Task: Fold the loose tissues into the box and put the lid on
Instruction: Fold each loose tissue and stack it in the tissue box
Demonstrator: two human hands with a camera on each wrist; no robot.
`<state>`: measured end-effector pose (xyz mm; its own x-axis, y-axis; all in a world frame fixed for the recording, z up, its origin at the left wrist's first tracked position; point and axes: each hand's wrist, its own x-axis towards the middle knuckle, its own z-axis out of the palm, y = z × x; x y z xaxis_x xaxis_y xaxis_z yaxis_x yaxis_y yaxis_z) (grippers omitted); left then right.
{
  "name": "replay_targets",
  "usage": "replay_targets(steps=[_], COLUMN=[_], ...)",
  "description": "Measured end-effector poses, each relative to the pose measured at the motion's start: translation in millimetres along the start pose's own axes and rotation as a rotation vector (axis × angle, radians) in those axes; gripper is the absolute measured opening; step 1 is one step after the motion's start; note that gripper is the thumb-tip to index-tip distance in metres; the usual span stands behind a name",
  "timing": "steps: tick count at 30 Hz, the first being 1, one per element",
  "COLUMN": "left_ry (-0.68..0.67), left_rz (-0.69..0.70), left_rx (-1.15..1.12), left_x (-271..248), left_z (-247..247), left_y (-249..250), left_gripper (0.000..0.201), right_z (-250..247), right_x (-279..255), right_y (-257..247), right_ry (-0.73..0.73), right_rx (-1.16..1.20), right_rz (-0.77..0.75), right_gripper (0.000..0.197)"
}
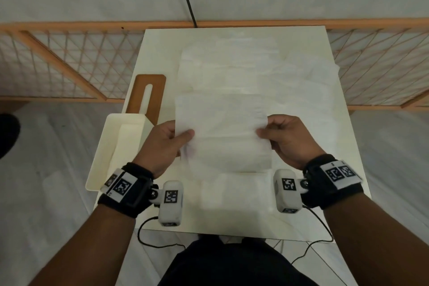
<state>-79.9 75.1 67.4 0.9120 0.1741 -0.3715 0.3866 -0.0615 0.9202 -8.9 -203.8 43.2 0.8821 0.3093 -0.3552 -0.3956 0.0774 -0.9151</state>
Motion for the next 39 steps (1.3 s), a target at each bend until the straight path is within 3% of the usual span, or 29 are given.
replay_targets(steps=[4,11,15,18,21,23,27,30,35,39], left_ry=[-0.108,-0.117,-0.132,-0.145,-0.078,-0.095,-0.147,-0.190,-0.187,-0.130], left_rz=[0.059,0.107,-0.027,-0.070,-0.020,-0.037,-0.207,-0.270,-0.202,-0.167], left_rx=[0.062,0.148,-0.027,-0.130,0.125,0.239,0.188,0.340,0.736,0.736], left_x=[-1.6,-3.8,0.5,-0.8,-5.0,-4.8,-8.2,-7.3,-2.6,-2.5], left_z=[-6.9,-5.2,-4.9,-2.6,3.6,4.8,8.8,18.2,29.4,32.6], left_y=[2.9,6.5,-4.2,-13.9,-28.2,-41.3,-63.2,-82.3,-111.4,-120.2], left_gripper=[0.025,0.021,0.031,0.027,0.014,0.016,0.029,0.019,0.022,0.020], right_z=[-10.9,-24.0,-29.1,-23.4,-21.9,-23.4,-25.3,-25.1,-19.2,-16.8], right_x=[-4.6,-7.0,-10.3,-15.6,-14.5,-14.9,-20.9,-24.5,-26.5,-30.2], right_y=[1.2,4.7,9.3,6.1,17.1,26.0,43.5,65.5,99.1,107.9], right_ry=[-0.004,-0.038,-0.046,-0.044,-0.041,-0.053,-0.071,-0.070,0.000,0.021], right_rx=[0.041,-0.010,0.084,0.149,-0.107,-0.149,-0.138,-0.416,-0.840,-0.886], right_rz=[-0.055,-0.027,0.054,0.089,0.147,0.208,0.357,0.427,0.352,0.295], right_gripper=[0.023,0.039,0.021,0.005,0.029,0.038,0.039,0.037,0.031,0.027])
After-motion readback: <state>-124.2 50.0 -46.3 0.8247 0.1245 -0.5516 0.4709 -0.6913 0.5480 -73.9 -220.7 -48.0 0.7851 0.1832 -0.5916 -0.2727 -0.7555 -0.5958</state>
